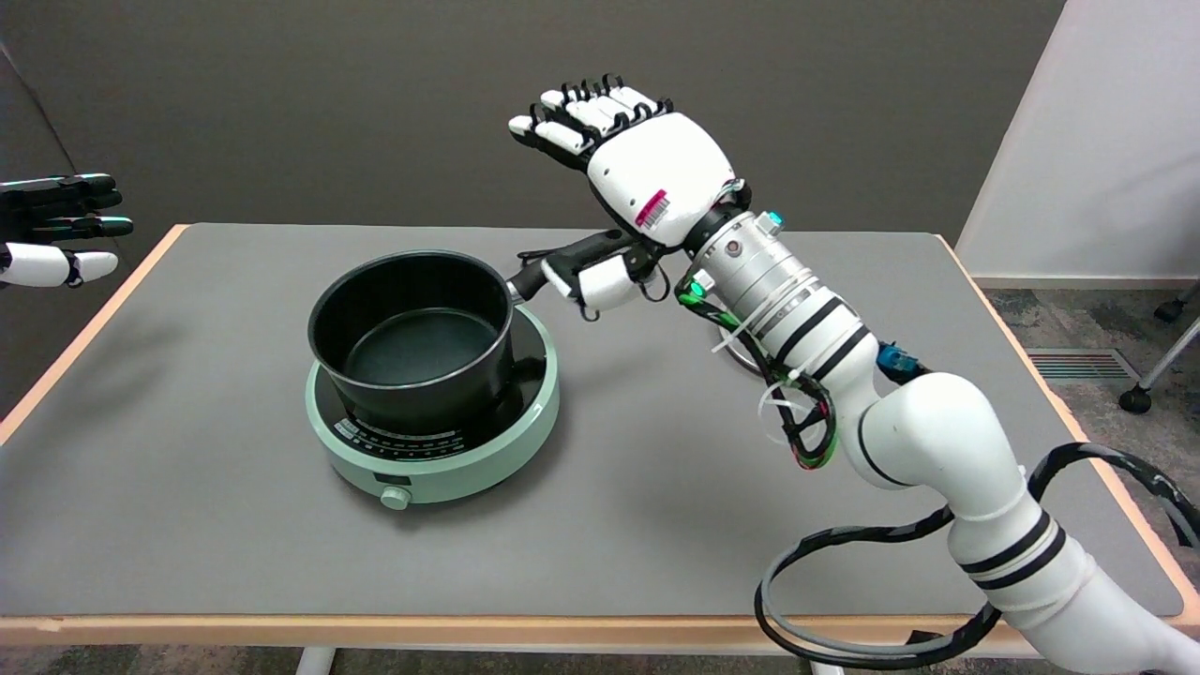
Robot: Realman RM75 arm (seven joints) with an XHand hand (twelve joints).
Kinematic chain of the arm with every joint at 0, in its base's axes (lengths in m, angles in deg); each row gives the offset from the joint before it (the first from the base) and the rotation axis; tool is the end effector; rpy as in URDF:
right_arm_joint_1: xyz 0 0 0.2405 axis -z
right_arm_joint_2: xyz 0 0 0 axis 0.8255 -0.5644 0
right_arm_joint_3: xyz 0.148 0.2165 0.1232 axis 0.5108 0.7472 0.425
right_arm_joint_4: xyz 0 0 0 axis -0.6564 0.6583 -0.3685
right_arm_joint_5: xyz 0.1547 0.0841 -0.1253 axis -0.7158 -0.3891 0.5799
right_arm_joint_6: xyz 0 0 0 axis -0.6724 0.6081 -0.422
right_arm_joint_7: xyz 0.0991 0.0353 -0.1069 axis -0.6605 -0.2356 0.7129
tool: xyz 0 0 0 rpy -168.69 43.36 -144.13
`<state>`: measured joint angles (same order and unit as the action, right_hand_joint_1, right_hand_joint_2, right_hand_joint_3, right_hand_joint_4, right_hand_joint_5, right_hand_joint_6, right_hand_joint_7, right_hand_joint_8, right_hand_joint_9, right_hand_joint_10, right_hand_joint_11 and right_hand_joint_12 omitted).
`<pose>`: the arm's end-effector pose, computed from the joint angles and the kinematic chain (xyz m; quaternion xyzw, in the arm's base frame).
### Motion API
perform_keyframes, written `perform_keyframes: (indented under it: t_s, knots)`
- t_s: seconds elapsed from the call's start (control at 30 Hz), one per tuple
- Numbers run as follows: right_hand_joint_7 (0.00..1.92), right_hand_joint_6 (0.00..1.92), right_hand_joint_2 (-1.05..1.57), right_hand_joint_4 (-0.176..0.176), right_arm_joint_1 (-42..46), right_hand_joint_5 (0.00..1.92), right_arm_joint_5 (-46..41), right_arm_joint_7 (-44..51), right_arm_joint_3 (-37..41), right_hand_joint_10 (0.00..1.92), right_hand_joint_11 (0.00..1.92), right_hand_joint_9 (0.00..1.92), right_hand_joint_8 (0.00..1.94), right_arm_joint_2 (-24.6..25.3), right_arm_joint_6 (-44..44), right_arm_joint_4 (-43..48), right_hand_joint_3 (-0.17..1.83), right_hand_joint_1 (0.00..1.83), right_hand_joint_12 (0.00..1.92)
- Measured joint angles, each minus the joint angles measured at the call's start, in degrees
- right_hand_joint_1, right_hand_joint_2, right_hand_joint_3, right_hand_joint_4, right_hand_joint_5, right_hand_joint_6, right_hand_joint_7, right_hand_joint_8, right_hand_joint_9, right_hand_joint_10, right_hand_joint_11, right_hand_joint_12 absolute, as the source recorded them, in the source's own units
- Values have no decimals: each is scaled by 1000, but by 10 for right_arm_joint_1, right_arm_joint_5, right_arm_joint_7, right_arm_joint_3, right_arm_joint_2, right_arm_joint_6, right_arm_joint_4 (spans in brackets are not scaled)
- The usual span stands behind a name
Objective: Pick up the soup pot.
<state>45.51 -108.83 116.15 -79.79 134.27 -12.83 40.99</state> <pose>-0.1390 -0.3699 0.2249 0.7960 0.1741 0.0939 0.5721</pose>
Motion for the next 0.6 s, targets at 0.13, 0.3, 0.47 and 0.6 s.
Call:
perform_keyframes:
  t_s: [0.13, 0.3, 0.47, 0.6]
  knots:
    - [166, 166, -131, 103, 0, 166, 3, 3, -4, 166, 166, 166, 166, 0, 2, 1, 139, 705, 166]
    - [122, 122, 4, 100, -2, 122, 5, 5, -6, 122, 122, 122, 122, 0, 2, 2, -93, 581, 122]
    - [76, 76, -188, 102, -6, 76, 6, 6, -8, 76, 76, 76, 76, 0, 1, 2, -23, 736, 76]
    - [39, 39, -432, 116, -10, 39, 6, 7, -10, 39, 39, 39, 39, 0, 1, 2, 413, 924, 39]
